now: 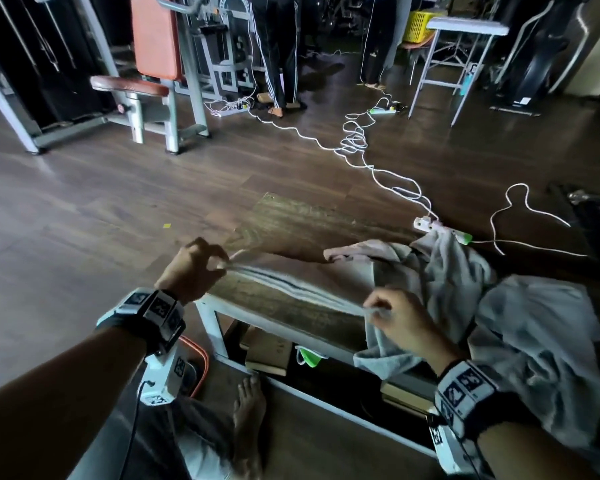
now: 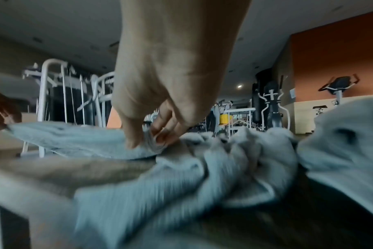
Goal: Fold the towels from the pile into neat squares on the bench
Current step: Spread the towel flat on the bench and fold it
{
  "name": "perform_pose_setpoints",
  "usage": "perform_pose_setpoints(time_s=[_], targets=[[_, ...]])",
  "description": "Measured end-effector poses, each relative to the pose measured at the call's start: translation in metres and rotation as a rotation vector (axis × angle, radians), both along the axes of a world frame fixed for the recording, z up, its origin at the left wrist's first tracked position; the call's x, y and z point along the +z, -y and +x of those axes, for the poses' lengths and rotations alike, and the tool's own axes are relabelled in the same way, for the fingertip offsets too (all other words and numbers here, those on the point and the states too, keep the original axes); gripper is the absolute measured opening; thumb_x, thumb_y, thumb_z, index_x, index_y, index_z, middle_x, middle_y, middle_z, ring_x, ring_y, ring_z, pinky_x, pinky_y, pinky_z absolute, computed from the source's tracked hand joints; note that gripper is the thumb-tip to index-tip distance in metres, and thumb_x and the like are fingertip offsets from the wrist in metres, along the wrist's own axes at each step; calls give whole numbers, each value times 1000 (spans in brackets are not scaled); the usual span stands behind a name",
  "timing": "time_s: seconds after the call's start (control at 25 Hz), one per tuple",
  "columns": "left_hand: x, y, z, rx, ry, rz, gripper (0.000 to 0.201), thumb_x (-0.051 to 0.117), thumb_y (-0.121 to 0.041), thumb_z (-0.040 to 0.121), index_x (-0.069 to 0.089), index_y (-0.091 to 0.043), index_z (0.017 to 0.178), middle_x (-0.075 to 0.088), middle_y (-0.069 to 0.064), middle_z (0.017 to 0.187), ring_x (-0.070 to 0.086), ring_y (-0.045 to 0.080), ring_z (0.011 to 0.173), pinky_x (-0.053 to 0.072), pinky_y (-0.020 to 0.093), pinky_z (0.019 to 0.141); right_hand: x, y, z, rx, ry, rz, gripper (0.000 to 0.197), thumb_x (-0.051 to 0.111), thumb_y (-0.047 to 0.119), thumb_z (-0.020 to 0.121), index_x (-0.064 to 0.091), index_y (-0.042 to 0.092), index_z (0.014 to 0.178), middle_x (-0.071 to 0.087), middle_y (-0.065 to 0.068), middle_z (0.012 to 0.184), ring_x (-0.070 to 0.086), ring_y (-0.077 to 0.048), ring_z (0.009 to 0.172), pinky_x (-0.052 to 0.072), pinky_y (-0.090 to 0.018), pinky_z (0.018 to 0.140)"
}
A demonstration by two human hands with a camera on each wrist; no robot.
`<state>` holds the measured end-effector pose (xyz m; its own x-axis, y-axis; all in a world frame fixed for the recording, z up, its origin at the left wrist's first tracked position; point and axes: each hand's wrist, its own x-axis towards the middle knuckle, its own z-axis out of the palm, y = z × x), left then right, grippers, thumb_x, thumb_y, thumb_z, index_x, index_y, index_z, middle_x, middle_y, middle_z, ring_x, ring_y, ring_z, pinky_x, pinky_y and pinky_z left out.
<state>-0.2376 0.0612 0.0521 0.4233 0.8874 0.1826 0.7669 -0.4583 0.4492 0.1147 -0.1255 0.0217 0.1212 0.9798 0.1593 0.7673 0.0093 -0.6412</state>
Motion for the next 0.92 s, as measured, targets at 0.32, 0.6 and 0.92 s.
perform_pose_setpoints(time_s=[0.32,0.6,0.92], targets=[[-71,34,17,401,-21,-298,43,60,-51,86,62,-11,101,64,17,107,59,39,105,46,39,83,-44,16,-12,-361,-31,-80,6,68,16,86,66,12,81,63,1,73,60,-16,70,42,-19,60],[-63,30,19,436,35,-286,55,63,-63,79,55,-15,54,66,17,76,61,34,74,46,34,67,-50,16,-19,-410,7,-230,36,64,45,87,60,16,67,66,1,59,67,-16,58,57,-37,60],[-58,32,21,449,29,-261,37,62,-50,76,53,-17,60,65,19,84,62,36,84,43,33,67,-23,28,-30,-454,81,-408,28,69,42,75,63,17,64,66,6,60,65,-16,63,47,-27,58]])
